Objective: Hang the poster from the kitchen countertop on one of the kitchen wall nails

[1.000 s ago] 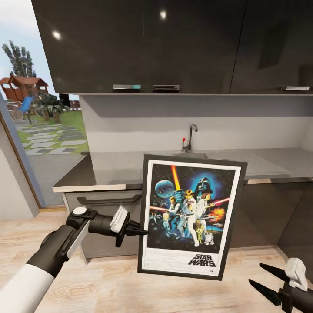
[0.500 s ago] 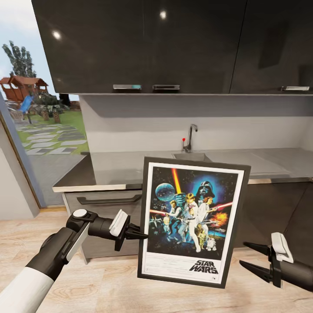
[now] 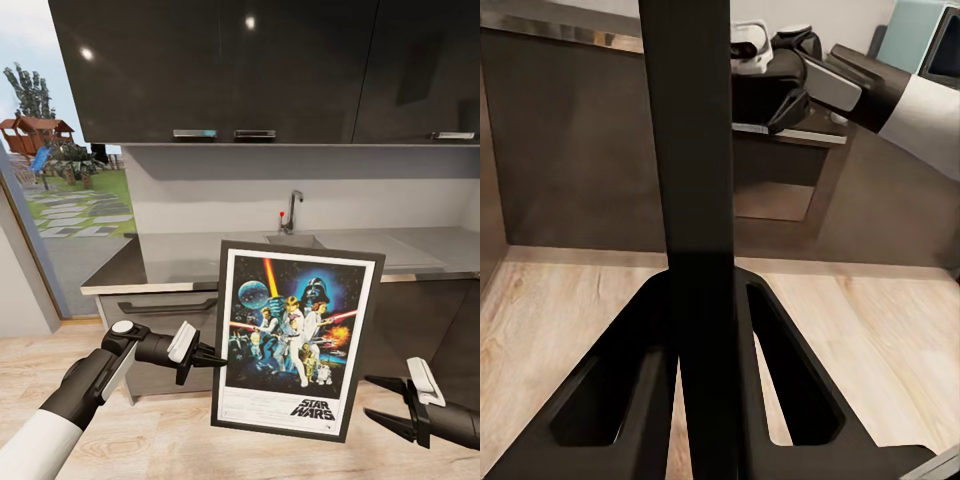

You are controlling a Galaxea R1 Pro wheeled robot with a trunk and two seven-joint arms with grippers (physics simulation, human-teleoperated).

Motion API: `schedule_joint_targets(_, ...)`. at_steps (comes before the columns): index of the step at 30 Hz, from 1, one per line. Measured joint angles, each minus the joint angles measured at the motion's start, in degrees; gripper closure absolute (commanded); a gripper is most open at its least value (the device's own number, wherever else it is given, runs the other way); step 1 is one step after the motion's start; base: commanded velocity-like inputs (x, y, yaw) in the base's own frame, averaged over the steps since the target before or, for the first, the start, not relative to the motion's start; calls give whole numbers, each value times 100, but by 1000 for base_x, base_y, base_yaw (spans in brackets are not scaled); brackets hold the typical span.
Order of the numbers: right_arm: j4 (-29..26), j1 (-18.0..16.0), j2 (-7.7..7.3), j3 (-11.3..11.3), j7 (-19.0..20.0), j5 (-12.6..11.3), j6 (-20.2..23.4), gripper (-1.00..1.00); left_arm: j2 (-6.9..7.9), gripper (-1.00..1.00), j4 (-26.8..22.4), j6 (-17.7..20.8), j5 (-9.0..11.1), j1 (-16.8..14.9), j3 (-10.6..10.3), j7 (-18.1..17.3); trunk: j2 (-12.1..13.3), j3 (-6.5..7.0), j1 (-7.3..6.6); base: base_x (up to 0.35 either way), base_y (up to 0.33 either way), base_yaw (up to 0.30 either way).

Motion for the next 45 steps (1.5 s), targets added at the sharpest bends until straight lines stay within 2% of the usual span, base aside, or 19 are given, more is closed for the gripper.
schedule_joint_targets(6,-2,6,19,380,52,0,-2,-100,0,100,-19,0,0,0,-4,-1,0,0,0,0,0,0)
schedule_joint_targets(9,0,7,22,444,57,-3,-2,-100,0,100,-25,0,0,0,-6,-1,0,0,0,0,0,0)
schedule_joint_targets(22,0,7,32,488,61,-5,1,-100,0,100,-54,0,4,0,-9,-15,0,0,0,0,0,0)
schedule_joint_targets(31,4,7,33,488,61,-5,4,-100,0,100,-61,0,3,0,-9,-311,0,0,0,0,0,0)
schedule_joint_targets(45,5,7,48,488,61,-5,-1,-100,0,100,-60,0,3,0,-9,-332,0,0,0,0,0,0)
